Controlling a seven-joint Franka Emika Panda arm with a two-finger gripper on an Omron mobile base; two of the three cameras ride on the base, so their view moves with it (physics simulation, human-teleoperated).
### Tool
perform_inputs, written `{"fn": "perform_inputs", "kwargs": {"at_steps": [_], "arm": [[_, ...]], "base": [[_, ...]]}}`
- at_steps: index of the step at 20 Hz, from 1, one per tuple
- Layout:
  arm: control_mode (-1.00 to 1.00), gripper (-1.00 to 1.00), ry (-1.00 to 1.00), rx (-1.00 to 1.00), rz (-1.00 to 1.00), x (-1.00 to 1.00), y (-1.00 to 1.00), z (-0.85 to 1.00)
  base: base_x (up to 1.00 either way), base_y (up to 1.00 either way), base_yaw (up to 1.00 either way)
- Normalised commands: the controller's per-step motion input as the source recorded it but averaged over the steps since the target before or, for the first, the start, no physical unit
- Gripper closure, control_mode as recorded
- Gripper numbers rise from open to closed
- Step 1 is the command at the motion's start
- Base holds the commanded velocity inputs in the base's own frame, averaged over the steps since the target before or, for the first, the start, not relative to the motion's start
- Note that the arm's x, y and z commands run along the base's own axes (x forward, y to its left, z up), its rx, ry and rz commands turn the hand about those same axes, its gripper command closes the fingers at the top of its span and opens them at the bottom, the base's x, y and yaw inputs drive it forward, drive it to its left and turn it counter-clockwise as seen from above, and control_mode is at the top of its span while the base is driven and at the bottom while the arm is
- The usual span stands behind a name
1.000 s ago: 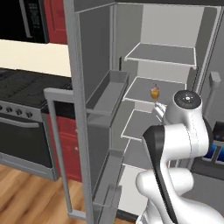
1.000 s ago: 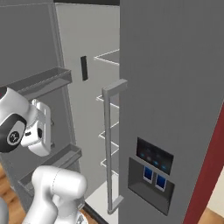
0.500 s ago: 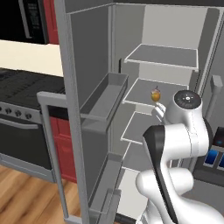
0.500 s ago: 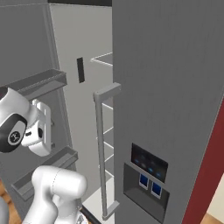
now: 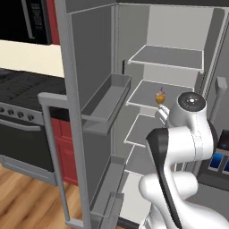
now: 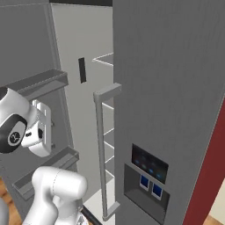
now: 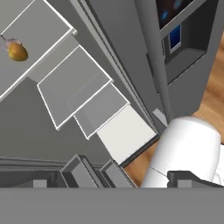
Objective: Retrieve the bottle and the shaker from the cabinet and place them next to the mixing bowl on the counter. Then add garlic from the fridge to the mixing bowl.
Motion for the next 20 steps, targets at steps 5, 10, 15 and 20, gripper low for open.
{"fn": "perform_inputs", "kwargs": {"at_steps": [5, 10, 15, 20], "arm": [[1.00, -1.00, 0.00, 0.00, 0.00, 0.00, 0.00, 0.00], [-1.00, -1.00, -0.11, 0.01, 0.01, 0.00, -0.43, 0.00], [-1.00, -1.00, -0.17, -0.10, 0.00, 0.02, -0.13, 0.00], [-1.00, -1.00, -0.17, -0.16, 0.00, 0.20, 0.00, 0.00]], "base": [[0.02, -0.65, 0.00], [0.00, 0.00, 0.00], [0.00, 0.00, 0.00], [0.00, 0.00, 0.00]]}}
